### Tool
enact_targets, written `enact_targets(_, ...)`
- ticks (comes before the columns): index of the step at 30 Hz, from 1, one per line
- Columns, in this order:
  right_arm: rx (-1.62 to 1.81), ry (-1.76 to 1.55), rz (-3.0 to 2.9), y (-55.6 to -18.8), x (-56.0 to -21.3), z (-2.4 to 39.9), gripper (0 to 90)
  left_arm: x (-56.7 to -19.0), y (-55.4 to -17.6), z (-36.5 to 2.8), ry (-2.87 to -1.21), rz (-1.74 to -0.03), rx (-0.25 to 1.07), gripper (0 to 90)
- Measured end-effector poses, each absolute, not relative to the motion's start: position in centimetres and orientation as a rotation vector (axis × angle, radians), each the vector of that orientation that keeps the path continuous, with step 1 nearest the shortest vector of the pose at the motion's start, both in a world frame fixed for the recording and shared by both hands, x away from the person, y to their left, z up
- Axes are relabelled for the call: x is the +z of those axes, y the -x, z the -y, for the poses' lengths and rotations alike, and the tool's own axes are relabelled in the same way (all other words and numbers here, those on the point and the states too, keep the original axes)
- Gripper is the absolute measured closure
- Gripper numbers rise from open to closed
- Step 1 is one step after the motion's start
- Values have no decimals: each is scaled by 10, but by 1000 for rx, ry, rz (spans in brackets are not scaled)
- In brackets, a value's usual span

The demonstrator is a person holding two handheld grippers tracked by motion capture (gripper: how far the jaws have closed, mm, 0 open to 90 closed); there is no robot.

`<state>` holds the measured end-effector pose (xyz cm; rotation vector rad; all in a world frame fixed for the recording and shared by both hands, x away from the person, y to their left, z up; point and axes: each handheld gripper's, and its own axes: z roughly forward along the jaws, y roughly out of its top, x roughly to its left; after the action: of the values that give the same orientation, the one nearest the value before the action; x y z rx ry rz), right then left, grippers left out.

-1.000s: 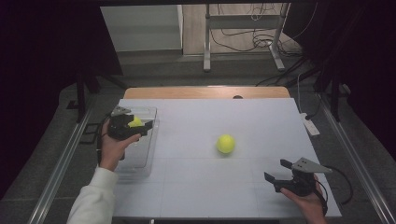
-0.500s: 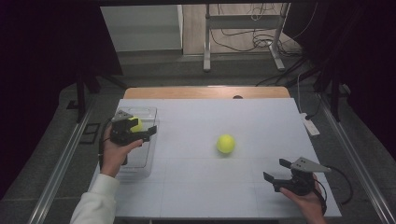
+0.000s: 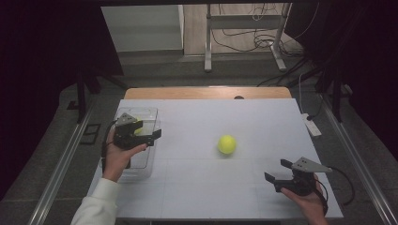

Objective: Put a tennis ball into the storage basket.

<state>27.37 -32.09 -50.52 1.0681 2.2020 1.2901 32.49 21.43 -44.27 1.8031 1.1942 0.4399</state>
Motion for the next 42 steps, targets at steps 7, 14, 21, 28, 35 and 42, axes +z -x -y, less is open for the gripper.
enact_targets(7,1290,-1067,-2204,-274,-505,321,133,-444,-322,-205,-1815,-1161,420,132)
enact_targets(14,1290,-1066,-2203,-274,-505,320,133,-443,-322,-195,-1832,-1136,405,132)
enact_targets(21,1291,-1063,-2206,-274,-505,320,133,-441,-321,-187,-1842,-1117,401,132)
enact_targets(28,1293,-1063,-2207,-275,-505,319,133,-439,-320,-181,-1847,-1098,392,132)
enact_targets(35,1297,-1058,-2207,-276,-505,318,133,-439,-319,-168,-1864,-1070,379,132)
enact_targets(42,1297,-1056,-2211,-275,-505,318,132,-439,-321,-149,-1893,-1034,360,131)
